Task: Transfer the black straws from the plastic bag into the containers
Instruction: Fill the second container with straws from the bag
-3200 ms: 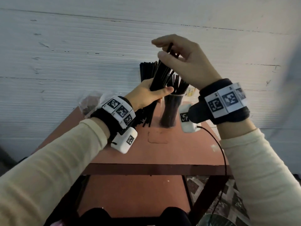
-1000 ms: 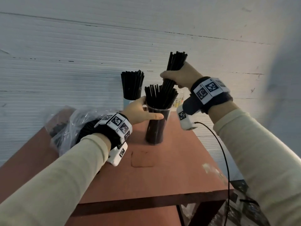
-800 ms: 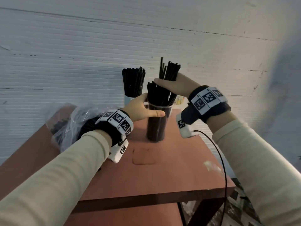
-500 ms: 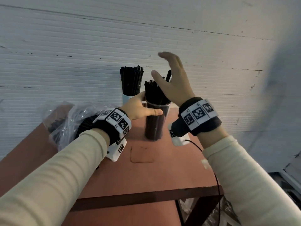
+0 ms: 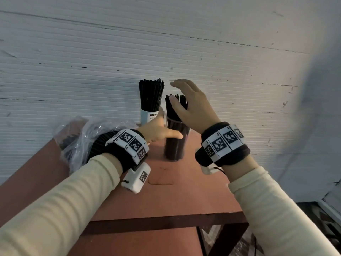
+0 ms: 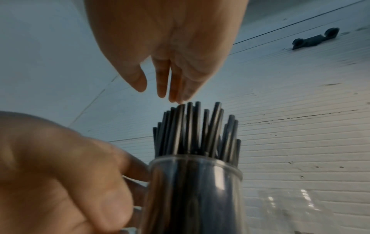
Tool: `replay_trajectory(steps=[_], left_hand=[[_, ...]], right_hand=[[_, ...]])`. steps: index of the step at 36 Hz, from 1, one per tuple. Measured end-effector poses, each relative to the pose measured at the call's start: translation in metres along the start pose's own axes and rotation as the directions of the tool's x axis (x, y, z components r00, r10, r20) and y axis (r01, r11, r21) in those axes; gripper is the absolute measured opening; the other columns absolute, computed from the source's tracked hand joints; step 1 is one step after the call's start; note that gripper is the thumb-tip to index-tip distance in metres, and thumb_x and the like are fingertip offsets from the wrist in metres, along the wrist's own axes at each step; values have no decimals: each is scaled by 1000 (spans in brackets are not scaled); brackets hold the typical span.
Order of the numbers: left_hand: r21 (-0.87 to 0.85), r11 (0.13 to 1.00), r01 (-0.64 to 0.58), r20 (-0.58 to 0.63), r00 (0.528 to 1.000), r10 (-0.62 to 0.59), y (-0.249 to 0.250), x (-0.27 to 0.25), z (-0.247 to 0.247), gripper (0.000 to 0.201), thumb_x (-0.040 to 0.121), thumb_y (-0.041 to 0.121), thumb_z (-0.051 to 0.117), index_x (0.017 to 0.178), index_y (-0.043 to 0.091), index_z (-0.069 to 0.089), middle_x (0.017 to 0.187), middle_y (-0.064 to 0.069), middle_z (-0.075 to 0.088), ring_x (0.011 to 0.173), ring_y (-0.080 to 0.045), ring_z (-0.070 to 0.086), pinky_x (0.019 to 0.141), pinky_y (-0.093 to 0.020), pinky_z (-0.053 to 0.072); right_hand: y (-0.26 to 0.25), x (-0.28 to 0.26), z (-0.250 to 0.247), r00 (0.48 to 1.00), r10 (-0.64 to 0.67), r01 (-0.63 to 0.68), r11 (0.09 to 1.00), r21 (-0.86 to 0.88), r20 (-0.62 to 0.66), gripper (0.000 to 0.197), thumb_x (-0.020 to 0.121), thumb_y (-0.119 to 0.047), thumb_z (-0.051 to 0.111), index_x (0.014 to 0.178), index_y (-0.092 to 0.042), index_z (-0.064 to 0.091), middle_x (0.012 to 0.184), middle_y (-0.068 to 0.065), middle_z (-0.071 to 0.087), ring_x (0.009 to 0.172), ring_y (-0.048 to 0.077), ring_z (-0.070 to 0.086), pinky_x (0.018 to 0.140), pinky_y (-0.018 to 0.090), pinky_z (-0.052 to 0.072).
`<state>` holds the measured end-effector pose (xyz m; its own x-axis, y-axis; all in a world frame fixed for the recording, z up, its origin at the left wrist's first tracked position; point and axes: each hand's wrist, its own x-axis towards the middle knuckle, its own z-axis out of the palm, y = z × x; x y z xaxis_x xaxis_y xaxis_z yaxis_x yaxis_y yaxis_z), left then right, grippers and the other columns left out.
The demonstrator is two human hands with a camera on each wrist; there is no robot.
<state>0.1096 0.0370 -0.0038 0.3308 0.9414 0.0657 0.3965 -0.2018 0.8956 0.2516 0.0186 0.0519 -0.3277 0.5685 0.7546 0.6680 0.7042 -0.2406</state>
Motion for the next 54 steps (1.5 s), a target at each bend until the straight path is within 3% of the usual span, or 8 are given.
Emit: replay_trajectory(steps=[4, 8, 17, 24, 30, 37, 51, 54], left_hand=[[131, 991, 9, -225, 974, 21, -2, -23, -13, 92, 84, 18, 72, 156, 22, 15, 151, -4, 38, 137, -18, 39, 110, -31, 35], [247, 962, -115, -363, 910, 201, -3, -52, -38, 34, 87, 12, 63, 114, 33, 58, 113, 15, 62, 103, -1, 60, 85, -13, 42], [296, 955, -37, -607, 764, 218, -31, -119, -94, 17, 76, 24, 66, 90, 34, 68, 109, 4, 65, 103, -13, 57, 89, -29, 45], [315, 942, 114, -470, 881, 50, -58, -141, -123, 35, 65, 28, 75, 96, 38, 63, 106, -15, 66, 91, -31, 61, 80, -40, 50], [322, 937, 134, -438, 899, 22, -77, -137, -135, 51, 74, -7, 57, 92, 41, 61, 102, -29, 65, 72, -29, 57, 66, -31, 43], [256, 958, 127, -510, 860, 22, -67, -137, -137, 45, 78, -4, 58, 102, 34, 65, 106, -8, 68, 97, -31, 65, 80, -45, 56], [223, 968, 118, -508, 861, 12, -64, -138, -138, 52, 80, -5, 56, 110, 37, 67, 114, -1, 63, 101, -16, 61, 71, -24, 53], [216, 970, 110, -504, 864, 14, -64, -138, -138, 52, 80, -5, 56, 110, 36, 67, 118, -2, 64, 104, -19, 63, 79, -32, 56]], right_hand=[[-18, -5, 2, 987, -123, 131, 989, 73, -108, 21, 90, -11, 55, 109, -7, 63, 110, 1, 61, 95, 8, 55, 85, 8, 39], [-40, -8, 14, 988, -135, 147, 973, 178, -80, 14, 87, -5, 55, 98, -5, 63, 92, 4, 62, 83, 16, 58, 75, 26, 49], [-74, -16, 82, 937, 25, -123, 958, 261, 349, 16, 88, -12, 57, 98, -13, 70, 89, 2, 71, 82, 15, 63, 81, 30, 51], [-97, -11, 133, 711, 45, -40, 999, -23, 702, 35, 97, -34, 49, 118, -10, 64, 117, 6, 66, 109, 22, 58, 93, 31, 43], [-101, -5, 160, 655, 107, -9, 991, -134, 748, 48, 89, -44, 62, 124, -12, 59, 121, 6, 64, 110, 25, 58, 93, 32, 44], [-103, 0, 162, 664, 112, -43, 993, -112, 739, 60, 84, -27, 67, 138, -20, 39, 125, 13, 57, 114, 31, 53, 93, 37, 42], [-102, 3, 156, 739, -12, 40, 999, -26, 674, 40, 84, -6, 60, 121, -20, 62, 123, 4, 59, 116, 22, 51, 87, 19, 29], [-100, 4, 155, 755, -1, 10, 1000, -11, 656, 41, 82, -5, 61, 119, -23, 63, 124, 1, 60, 117, 20, 52, 89, 18, 29]])
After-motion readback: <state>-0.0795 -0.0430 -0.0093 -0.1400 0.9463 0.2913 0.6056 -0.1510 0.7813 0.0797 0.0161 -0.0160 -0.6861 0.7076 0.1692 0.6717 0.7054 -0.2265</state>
